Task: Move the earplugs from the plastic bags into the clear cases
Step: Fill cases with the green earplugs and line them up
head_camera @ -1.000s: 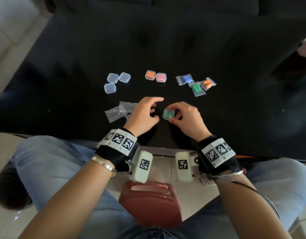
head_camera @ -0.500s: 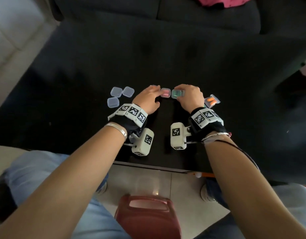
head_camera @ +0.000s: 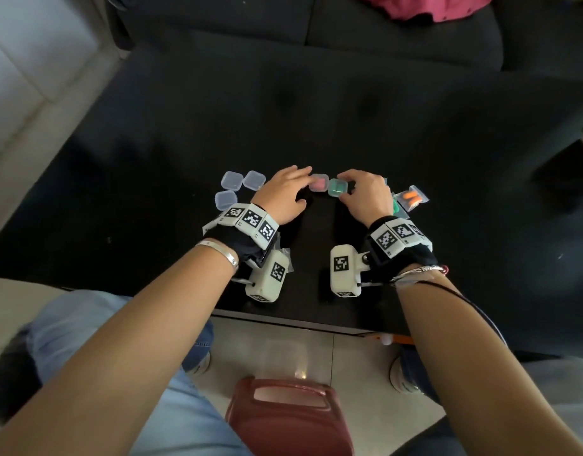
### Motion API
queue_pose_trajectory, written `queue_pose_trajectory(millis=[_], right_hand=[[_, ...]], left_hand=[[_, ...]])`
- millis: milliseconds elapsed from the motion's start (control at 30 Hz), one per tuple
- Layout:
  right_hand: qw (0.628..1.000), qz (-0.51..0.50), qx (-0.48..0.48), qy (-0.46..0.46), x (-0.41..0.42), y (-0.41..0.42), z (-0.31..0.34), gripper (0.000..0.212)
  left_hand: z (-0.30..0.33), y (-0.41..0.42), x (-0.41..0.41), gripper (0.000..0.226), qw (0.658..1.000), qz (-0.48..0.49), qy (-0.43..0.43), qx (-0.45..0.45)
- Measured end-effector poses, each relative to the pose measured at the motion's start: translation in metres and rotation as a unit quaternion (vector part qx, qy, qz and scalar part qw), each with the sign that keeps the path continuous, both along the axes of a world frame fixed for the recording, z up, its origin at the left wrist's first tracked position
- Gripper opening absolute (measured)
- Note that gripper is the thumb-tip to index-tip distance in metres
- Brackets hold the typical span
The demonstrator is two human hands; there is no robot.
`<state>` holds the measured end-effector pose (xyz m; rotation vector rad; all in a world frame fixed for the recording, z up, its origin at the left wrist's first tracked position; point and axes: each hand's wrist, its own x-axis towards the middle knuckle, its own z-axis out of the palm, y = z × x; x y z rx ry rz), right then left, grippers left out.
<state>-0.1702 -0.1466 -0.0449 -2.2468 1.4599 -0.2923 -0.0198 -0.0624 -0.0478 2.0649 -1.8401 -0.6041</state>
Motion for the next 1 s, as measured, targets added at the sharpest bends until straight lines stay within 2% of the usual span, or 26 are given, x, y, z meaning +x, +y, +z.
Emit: queue_pose_trajectory(millis=[167,433,667,733,833,933,1000], right_hand=[[1.000,-0.005,0.011,0.005,-0.003,-0.004,0.003,0.038],[1.000,0.007,0.018,-0.011,0.007,-0.005,0.002,0.039],[0.998,-0.007,-0.030,-0.054,0.000,0.013,0.014,0.041],[0.995,0.029,-0.048,-0.083,0.007,0.026,0.018,0.035],[0.987,0.137,-0.017,-0.086,0.037,0.046,0.018,0.036],[0.974,0.221,-0.020,-0.042,0.074,0.055,0.014,0.046],[0.966,0.254,-0.026,0.025,0.095,0.055,0.011,0.054]], left_hand=[[0.003,-0.005,-0.004,0.056,0.996,-0.060,-0.048,0.037],[0.003,-0.002,-0.001,0.050,0.999,-0.021,-0.011,0.024],[0.017,0.021,0.014,0.040,0.991,0.077,0.047,-0.097],[0.019,0.040,0.028,0.038,0.983,0.127,0.052,-0.121],[0.013,0.068,0.052,0.038,0.971,0.207,0.032,-0.117],[0.006,0.079,0.067,0.036,0.970,0.230,0.019,-0.076],[0.002,0.080,0.073,0.037,0.975,0.217,0.013,-0.052]])
